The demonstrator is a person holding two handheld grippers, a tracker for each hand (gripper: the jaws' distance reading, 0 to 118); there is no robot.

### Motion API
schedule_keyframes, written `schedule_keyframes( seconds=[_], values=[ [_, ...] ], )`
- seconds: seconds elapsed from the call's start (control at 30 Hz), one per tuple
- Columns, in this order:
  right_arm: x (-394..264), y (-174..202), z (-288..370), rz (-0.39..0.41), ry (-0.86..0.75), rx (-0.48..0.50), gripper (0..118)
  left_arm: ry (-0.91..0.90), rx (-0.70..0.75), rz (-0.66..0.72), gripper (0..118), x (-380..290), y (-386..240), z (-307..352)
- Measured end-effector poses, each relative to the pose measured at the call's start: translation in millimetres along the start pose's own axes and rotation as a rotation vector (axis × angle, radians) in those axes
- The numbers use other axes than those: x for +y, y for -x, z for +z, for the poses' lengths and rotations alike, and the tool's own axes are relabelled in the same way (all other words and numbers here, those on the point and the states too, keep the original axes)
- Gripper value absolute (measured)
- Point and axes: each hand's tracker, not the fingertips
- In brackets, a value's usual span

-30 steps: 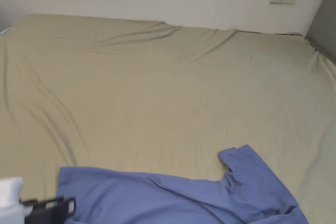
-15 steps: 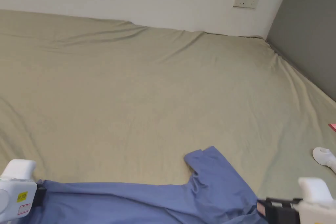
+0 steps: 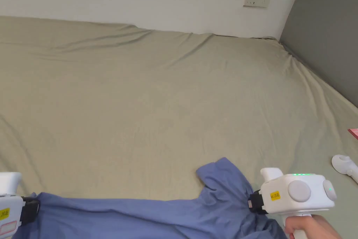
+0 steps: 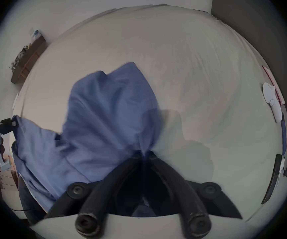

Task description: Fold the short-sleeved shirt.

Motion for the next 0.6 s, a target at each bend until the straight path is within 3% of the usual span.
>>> schedule_keyframes(
  seconds=[0.07, 0.17, 0.37, 0.53, 0.6],
  values=[
    [2.7, -8.6, 1.0, -0.006, -0.014, 0.014, 0, -0.007, -0.004, 0.009, 6, 1.5, -3.0, 4.3],
    [2.7, -22.5, 26.2, -0.155, -0.047, 0.099, 0, -0.034, -0.019, 0.004, 6, 1.9, -2.0, 15.7],
    [-7.8, -53.2, 81.8, -0.26, -0.159, 0.182, 0, -0.091, -0.057, -0.043, 6, -2.4, 2.2, 61.1],
    [-20.1, -50.0, 121.0, -0.281, -0.194, 0.215, 0, -0.123, -0.074, -0.104, 6, -9.5, 12.6, 84.1],
    [-17.3, -36.6, 129.0, -0.208, -0.21, 0.141, 0, -0.121, -0.067, -0.144, 6, -9.8, 5.5, 96.6]
  ],
)
